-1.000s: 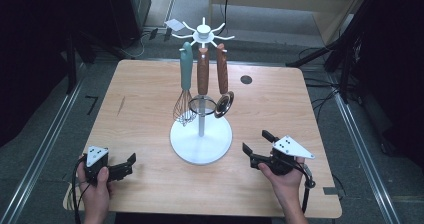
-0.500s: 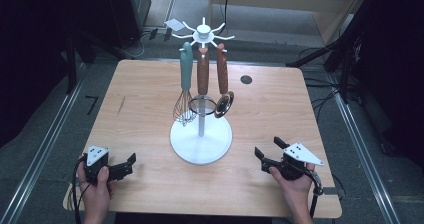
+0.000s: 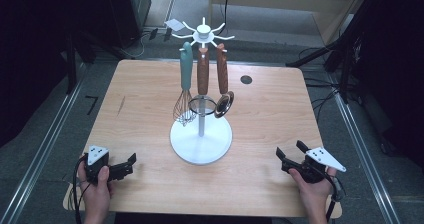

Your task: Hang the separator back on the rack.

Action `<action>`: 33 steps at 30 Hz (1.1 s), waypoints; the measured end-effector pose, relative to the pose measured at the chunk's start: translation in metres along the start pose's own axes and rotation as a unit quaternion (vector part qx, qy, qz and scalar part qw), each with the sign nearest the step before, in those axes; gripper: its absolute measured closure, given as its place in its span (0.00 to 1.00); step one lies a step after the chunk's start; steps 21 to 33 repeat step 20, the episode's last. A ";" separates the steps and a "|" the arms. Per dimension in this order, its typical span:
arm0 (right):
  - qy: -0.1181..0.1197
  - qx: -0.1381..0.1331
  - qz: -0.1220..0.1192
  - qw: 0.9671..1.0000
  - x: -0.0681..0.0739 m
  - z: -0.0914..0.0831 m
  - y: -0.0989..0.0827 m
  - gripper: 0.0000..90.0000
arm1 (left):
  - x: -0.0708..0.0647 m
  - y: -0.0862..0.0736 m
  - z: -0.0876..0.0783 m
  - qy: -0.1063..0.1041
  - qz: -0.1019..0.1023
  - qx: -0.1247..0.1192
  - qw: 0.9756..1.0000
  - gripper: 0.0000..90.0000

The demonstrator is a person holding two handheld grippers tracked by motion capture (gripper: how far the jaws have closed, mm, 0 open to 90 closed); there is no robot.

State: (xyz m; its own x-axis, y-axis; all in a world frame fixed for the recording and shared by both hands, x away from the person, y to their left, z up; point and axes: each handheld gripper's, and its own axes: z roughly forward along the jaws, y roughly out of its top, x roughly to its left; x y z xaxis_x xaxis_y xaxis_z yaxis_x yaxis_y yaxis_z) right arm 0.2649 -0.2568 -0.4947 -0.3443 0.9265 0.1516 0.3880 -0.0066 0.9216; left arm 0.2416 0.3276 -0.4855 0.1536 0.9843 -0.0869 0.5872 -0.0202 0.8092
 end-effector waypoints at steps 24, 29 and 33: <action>-0.053 0.027 0.026 0.998 -0.037 -0.013 -0.014 0.17 | 0.003 0.002 0.004 0.002 -0.017 0.024 1.000 0.00; -0.053 0.027 0.026 0.998 -0.037 -0.013 -0.014 0.17 | 0.003 0.002 0.004 0.002 -0.017 0.024 1.000 0.00; -0.053 0.027 0.026 0.998 -0.037 -0.013 -0.014 0.17 | 0.003 0.002 0.004 0.002 -0.017 0.024 1.000 0.00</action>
